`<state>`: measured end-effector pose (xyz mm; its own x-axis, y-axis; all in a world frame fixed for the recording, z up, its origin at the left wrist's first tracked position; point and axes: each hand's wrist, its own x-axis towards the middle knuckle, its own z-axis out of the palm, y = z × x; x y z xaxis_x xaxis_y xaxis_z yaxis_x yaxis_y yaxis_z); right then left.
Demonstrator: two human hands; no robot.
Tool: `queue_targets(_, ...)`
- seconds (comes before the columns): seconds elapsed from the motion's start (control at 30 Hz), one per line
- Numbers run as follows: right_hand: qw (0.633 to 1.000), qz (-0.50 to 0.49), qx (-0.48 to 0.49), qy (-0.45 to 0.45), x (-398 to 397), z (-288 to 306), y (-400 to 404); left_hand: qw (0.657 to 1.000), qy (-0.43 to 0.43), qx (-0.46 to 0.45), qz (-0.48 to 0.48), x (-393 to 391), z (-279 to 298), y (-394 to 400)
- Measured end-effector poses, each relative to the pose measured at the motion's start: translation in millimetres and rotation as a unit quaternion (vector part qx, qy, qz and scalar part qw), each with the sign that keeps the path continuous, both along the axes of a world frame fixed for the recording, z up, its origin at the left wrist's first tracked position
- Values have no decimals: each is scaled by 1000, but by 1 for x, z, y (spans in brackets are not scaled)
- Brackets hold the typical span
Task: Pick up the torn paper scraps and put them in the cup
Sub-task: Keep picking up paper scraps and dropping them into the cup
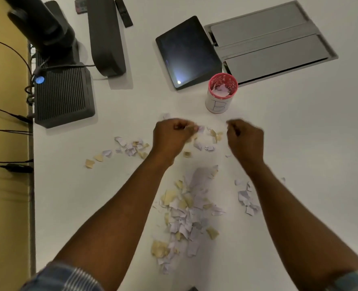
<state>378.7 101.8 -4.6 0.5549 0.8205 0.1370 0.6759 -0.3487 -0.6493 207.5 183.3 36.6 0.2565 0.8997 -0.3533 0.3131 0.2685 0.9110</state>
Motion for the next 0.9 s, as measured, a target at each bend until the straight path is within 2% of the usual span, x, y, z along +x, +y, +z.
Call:
queue_targets(0.13,991,63,-115,28,-24,-36,-41,994,39,100,-15,56,16,39)
queue_targets(0.3,978,123,-165,24,-35,-48,-56,956,131,255,-61,115,17,75)
queue_targets(0.4,974,130,-181,28,-33,-49,-56,906,220,337,-133,140,6,90)
queue_targets(0.47,974,132,-182,34,-32,-49,-56,859,290,369,-205,151,-1,99)
queue_targets(0.53,974,132,-180,39,-31,-50,-57,811,349,380,-276,161,-6,103)
queue_targets(0.6,975,129,-176,43,-31,-52,-59,781,385,377,-315,168,-9,104)
queue_targets(0.8,976,130,-171,34,-33,-56,-61,772,406,367,-323,168,-10,105)
queue_targets(0.9,974,136,-177,28,-34,-54,-61,783,391,362,-321,156,0,105)
